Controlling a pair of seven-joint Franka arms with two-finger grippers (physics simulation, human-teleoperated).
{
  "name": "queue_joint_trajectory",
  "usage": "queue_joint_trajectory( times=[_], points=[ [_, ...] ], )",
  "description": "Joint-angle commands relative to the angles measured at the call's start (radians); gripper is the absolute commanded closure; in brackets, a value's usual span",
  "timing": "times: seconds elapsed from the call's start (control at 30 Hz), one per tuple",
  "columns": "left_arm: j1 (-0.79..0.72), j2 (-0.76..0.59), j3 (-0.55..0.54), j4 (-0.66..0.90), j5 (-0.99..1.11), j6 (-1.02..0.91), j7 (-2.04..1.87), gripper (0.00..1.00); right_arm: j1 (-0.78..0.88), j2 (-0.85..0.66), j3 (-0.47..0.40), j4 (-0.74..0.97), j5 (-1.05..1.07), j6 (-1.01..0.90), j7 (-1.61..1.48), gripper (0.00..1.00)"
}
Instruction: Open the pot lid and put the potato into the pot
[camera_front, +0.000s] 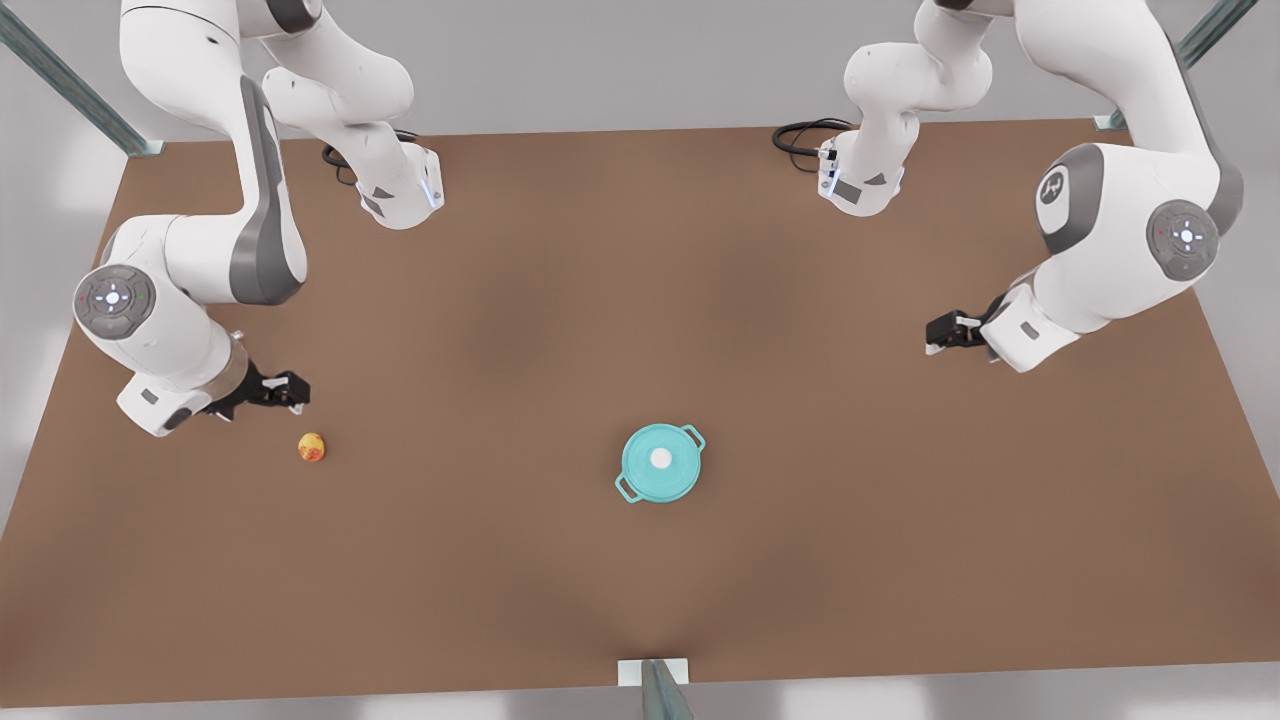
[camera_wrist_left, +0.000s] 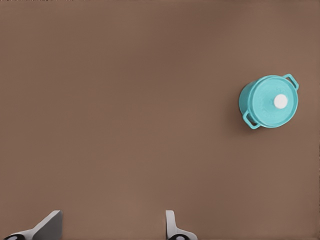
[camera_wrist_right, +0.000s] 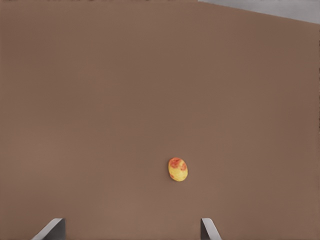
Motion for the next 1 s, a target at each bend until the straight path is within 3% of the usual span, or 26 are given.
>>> queue_joint_trajectory(
  times=[0.0,0.1,0.23,0.3,0.47,0.57,0.63,0.97],
  points=[
    [0.007,-0.001,0.001,0.004,-0.047,0.003,0.044,0.0,0.001,0.0,0.001,0.0,-0.003,0.046,0.018,0.0],
    [-0.019,0.017,-0.008,-0.02,-0.036,-0.032,0.035,0.0,0.001,0.0,0.0,0.0,-0.002,0.046,0.016,0.0],
    [-0.425,0.166,-0.039,0.014,0.031,0.141,-0.611,0.0,0.07,0.042,0.021,0.04,0.004,0.046,0.012,0.0],
    [-0.556,0.322,-0.039,0.144,0.109,0.219,-0.913,0.0,0.07,0.074,0.037,0.071,0.021,0.047,-0.056,0.0],
    [-0.579,0.64,0.004,0.434,0.109,0.392,-1.107,0.0,0.033,0.097,0.027,0.019,-0.04,0.142,-0.215,0.0],
    [-0.574,0.733,0.046,0.438,0.143,0.581,-1.059,0.0,-0.004,0.037,0.024,-0.219,-0.039,0.369,-0.263,0.0],
    [-0.576,0.746,0.043,0.437,0.143,0.615,-1.056,0.0,-0.022,0.031,0.024,-0.288,-0.04,0.426,-0.267,0.0],
    [-0.58,0.803,0.036,0.422,0.149,0.635,-1.02,0.0,-0.154,0.184,0.026,-0.285,0.03,0.57,-0.35,0.0]
  ],
)
